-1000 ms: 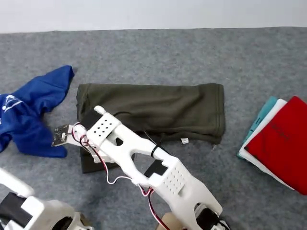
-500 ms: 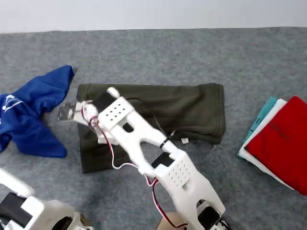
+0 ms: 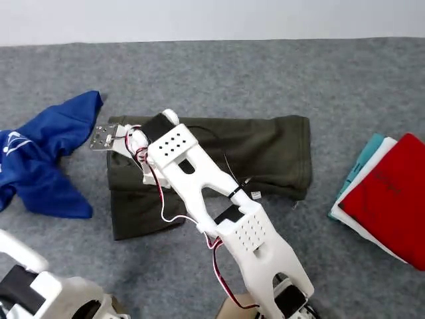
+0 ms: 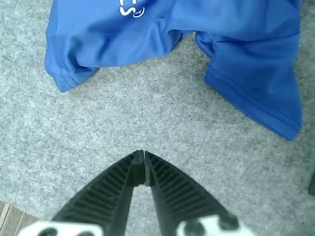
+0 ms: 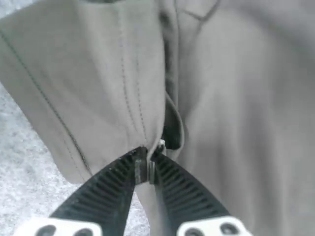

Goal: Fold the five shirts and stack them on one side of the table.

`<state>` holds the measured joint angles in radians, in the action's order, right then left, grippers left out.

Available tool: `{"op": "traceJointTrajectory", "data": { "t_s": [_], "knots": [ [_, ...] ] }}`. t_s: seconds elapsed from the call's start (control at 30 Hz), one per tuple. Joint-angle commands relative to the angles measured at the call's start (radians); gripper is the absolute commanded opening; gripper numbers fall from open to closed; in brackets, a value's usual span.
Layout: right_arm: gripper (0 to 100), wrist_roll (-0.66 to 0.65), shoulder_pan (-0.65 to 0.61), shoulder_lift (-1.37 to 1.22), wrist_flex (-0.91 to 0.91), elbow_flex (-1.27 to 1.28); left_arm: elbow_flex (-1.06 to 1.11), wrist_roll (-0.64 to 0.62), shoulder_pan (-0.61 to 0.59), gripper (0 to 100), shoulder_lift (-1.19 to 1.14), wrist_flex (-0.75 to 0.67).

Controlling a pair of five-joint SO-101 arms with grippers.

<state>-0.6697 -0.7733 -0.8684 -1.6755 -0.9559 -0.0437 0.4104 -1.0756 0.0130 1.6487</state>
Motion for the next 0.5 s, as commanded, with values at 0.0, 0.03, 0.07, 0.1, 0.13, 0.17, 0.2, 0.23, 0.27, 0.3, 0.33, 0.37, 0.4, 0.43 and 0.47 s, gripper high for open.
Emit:
{"op": "traceJointTrajectory", "data": {
  "t_s": [0.0,0.03,0.07,0.1,0.13,0.17,0.2,0.23,0.27,0.3,0.33,0.37,0.4,0.43,0.47],
  "knots": [
    [9.4,-0.005,0.005,0.012,-0.008,-0.048,-0.002,0.003,0.003,1,0.003,-0.017],
    [12.7,-0.005,0.005,0.012,-0.008,-0.049,-0.002,0.003,0.003,1,0.005,-0.015],
    [15.6,-0.005,0.005,0.012,-0.008,-0.049,-0.002,0.003,0.002,1,0.006,-0.015],
    [18.4,-0.005,0.005,0.012,-0.008,-0.049,-0.002,0.003,0.002,1,0.008,-0.015],
    [20.7,-0.005,0.005,0.012,-0.005,-0.049,-0.002,0.003,0.002,1,0.008,-0.015],
    [22.3,-0.005,0.004,0.012,-0.001,-0.049,-0.002,0.003,0.000,1,0.008,-0.015],
    [23.2,-0.005,0.004,0.012,0.002,-0.049,-0.002,0.003,0.000,1,0.008,-0.015],
    [23.7,-0.005,0.002,0.012,0.005,-0.051,-0.002,0.003,0.000,1,0.006,-0.014],
    [23.7,-0.005,-0.002,0.010,0.015,-0.051,-0.002,0.003,0.000,1,0.003,-0.014],
    [23.7,-0.005,-0.007,0.004,0.024,-0.051,-0.002,0.003,0.000,1,0.003,-0.012],
    [23.7,-0.005,-0.008,0.001,0.030,-0.051,-0.002,0.003,0.002,1,0.003,-0.012],
    [23.7,-0.005,-0.016,0.001,0.039,-0.049,-0.002,0.003,0.003,1,0.003,-0.012],
    [23.7,-0.005,-0.024,-0.001,0.044,-0.048,-0.002,0.003,0.003,1,0.003,-0.012],
    [23.7,-0.005,-0.033,-0.001,0.045,-0.048,-0.002,0.003,0.003,1,0.003,-0.012],
    [23.7,-0.005,-0.044,-0.001,0.045,-0.048,-0.002,0.003,0.003,1,0.003,-0.014]
  ]
}}
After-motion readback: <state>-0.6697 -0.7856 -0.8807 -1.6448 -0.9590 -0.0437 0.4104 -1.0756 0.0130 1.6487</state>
